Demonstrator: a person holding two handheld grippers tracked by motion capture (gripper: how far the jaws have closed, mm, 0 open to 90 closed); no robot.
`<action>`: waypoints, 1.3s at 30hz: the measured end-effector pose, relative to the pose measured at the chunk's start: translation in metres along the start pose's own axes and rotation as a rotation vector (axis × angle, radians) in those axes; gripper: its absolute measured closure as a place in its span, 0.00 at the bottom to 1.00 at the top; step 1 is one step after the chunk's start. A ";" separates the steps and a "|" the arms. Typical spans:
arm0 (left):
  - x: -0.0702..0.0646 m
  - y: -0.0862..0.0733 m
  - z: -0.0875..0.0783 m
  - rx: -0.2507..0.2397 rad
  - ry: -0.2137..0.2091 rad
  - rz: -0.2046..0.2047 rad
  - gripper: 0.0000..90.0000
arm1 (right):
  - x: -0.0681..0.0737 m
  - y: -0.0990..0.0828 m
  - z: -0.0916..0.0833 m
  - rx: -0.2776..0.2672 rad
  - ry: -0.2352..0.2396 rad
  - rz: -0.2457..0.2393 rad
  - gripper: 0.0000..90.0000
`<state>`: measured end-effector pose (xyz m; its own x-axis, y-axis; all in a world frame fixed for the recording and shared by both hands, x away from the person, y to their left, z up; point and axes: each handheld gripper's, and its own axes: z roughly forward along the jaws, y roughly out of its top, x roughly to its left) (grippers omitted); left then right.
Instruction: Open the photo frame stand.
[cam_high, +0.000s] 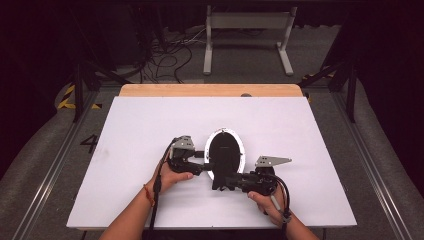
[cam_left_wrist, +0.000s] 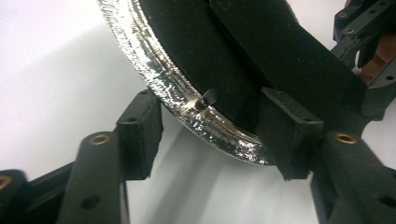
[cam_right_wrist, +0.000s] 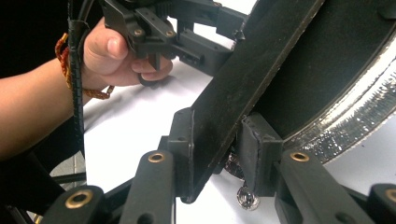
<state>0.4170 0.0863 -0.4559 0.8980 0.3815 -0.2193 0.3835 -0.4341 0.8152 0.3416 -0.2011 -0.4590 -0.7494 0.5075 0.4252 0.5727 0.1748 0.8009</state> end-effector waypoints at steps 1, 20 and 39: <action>0.000 0.000 -0.004 -0.020 0.003 0.011 0.53 | 0.000 0.000 0.000 0.012 -0.013 -0.005 0.76; -0.013 0.003 -0.014 -0.071 -0.017 0.059 0.56 | 0.003 -0.001 0.001 0.057 -0.082 -0.069 0.81; -0.024 0.009 -0.013 -0.092 0.009 0.138 0.70 | 0.002 0.001 0.000 0.062 -0.096 -0.099 0.86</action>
<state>0.3961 0.0843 -0.4363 0.9385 0.3312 -0.0976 0.2353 -0.4067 0.8828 0.3408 -0.2000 -0.4576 -0.7697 0.5629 0.3010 0.5194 0.2781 0.8080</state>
